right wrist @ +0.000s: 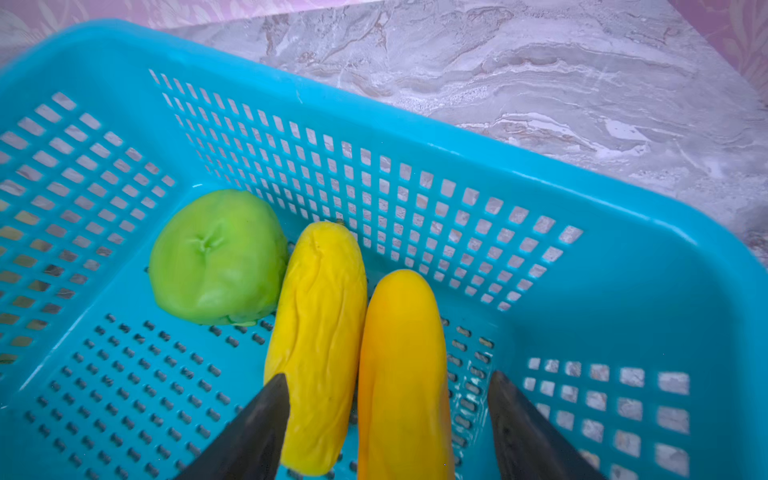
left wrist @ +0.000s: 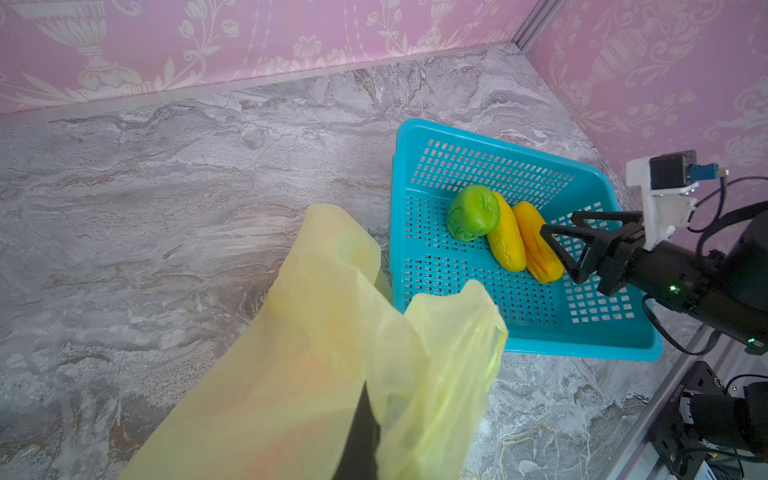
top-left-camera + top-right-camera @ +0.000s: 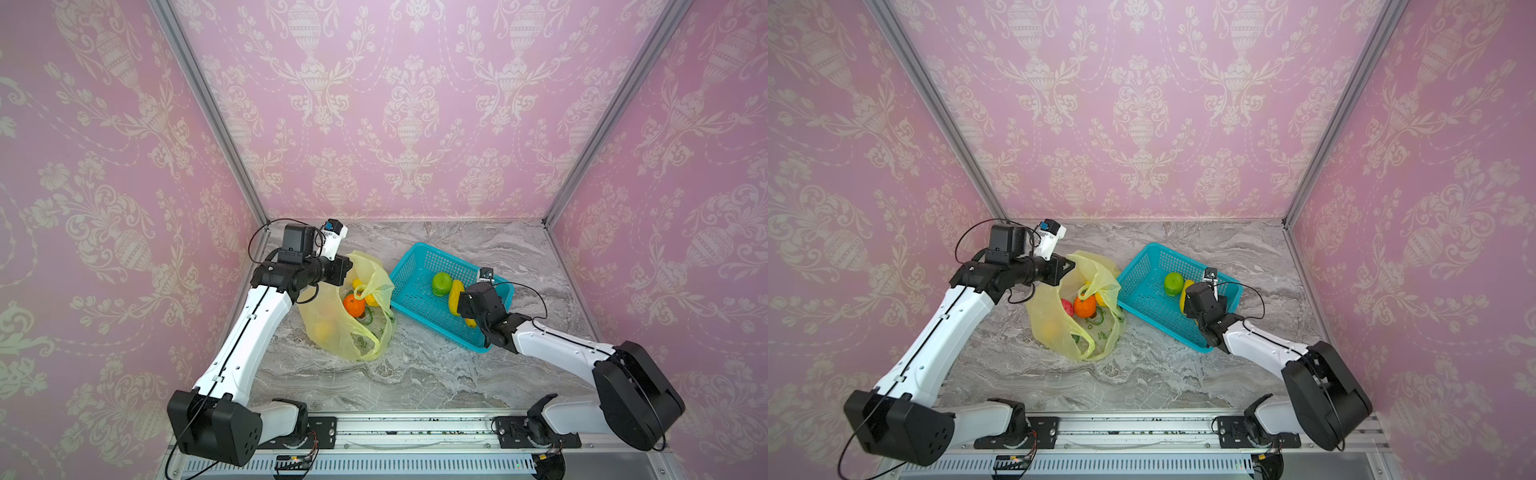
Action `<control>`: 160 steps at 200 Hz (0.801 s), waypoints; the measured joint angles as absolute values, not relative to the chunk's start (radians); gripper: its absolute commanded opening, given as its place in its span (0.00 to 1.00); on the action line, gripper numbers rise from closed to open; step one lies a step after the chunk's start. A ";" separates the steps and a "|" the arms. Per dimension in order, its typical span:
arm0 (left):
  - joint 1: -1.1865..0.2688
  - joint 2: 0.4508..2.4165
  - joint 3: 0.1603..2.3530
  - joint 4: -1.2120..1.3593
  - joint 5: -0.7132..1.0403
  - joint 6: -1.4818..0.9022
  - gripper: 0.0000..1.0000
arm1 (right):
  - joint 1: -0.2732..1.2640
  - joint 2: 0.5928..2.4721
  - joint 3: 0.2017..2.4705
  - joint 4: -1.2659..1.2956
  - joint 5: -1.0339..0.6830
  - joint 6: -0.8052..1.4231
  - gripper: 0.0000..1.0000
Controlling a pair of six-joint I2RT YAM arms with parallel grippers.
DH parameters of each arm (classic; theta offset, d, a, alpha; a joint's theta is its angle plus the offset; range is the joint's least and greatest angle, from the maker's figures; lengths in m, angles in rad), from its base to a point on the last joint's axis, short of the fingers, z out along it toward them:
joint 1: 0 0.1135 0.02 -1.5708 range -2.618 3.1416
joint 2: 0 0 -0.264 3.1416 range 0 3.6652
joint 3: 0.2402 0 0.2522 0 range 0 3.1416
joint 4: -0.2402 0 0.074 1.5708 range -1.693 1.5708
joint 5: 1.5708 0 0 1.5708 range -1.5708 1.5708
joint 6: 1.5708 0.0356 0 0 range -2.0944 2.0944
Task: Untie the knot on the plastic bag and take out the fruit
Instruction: 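Move the open right gripper back into the bag mouth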
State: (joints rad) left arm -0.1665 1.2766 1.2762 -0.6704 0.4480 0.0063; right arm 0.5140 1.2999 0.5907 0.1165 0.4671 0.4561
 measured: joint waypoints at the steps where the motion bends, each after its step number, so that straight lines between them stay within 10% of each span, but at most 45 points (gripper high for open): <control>1: -0.167 1.277 1.276 -0.670 0.448 0.006 0.00 | 0.515 1.290 0.585 0.121 0.466 0.450 0.68; 72: -0.167 1.277 1.276 -0.670 0.449 0.006 0.00 | 0.798 1.042 0.435 0.422 0.285 0.226 0.48; 160: -0.167 1.277 1.276 -0.670 0.460 0.006 0.00 | 1.102 1.560 0.742 0.493 0.155 0.038 0.37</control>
State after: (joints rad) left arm -0.1665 1.2766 1.2762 -0.6704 0.4603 0.0063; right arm 1.1023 1.5600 0.7422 0.4927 0.1547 0.0376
